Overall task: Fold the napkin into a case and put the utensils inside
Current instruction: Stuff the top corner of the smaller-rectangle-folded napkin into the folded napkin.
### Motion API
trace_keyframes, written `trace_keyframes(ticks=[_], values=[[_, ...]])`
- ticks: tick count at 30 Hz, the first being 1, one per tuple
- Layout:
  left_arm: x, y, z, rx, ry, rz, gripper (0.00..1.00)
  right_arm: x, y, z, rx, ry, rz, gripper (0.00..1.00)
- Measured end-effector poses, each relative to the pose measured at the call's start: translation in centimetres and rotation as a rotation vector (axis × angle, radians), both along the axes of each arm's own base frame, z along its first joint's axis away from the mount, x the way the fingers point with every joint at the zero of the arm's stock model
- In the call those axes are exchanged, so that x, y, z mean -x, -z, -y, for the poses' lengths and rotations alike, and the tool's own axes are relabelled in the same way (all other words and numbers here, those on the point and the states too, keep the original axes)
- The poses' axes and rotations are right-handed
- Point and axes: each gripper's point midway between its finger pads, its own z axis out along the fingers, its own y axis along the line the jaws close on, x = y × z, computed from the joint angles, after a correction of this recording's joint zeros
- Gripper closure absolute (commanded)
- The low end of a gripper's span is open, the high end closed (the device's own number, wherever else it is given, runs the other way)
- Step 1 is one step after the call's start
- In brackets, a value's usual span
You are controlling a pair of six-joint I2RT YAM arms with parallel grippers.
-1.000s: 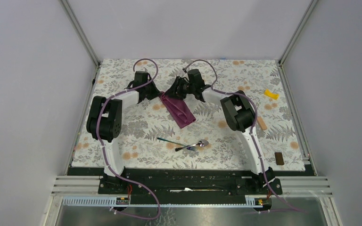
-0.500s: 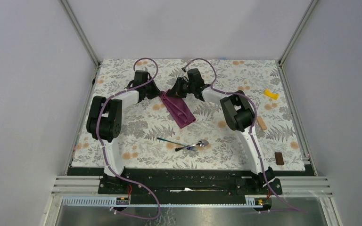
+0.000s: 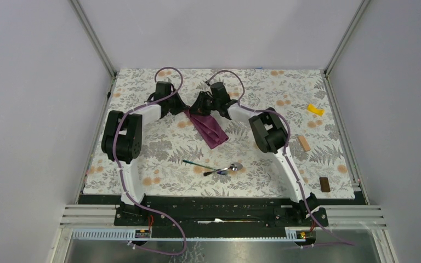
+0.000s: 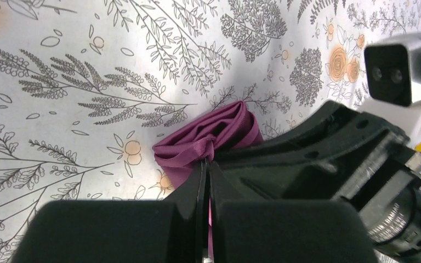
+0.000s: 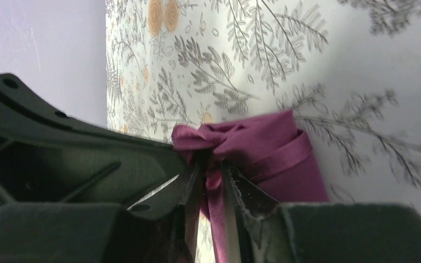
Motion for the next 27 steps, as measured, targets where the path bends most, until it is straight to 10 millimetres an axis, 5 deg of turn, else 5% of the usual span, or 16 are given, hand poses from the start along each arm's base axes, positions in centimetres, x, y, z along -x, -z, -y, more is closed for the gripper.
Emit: trace_keyframes(ticks=[4,8,15,22,27], values=[[-0.1,-0.1,0.3,0.002,0.007,0.003,0.94,0.8,-1.0,1.8,0.029,0.000,-0.012,0.57],[-0.1,0.5,0.5,-0.004,0.019,-0.011,0.68,1.8,-3.6,2.8,0.045,-0.034,0.015,0.48],[0.9,-0.2,0.5,-0.009,0.044,-0.031,0.54,2.6,-8.1,5.3,0.093,-0.071,0.107,0.51],[3.7,-4.3,-0.7,-0.008,0.035,0.021,0.52,6.4,-4.3,8.1,0.208,-0.114,0.021,0.67],[5.4,-3.6,-2.1,-0.009,0.008,-0.012,0.51,9.3,-0.8,8.8,0.314,-0.138,-0.047,0.68]])
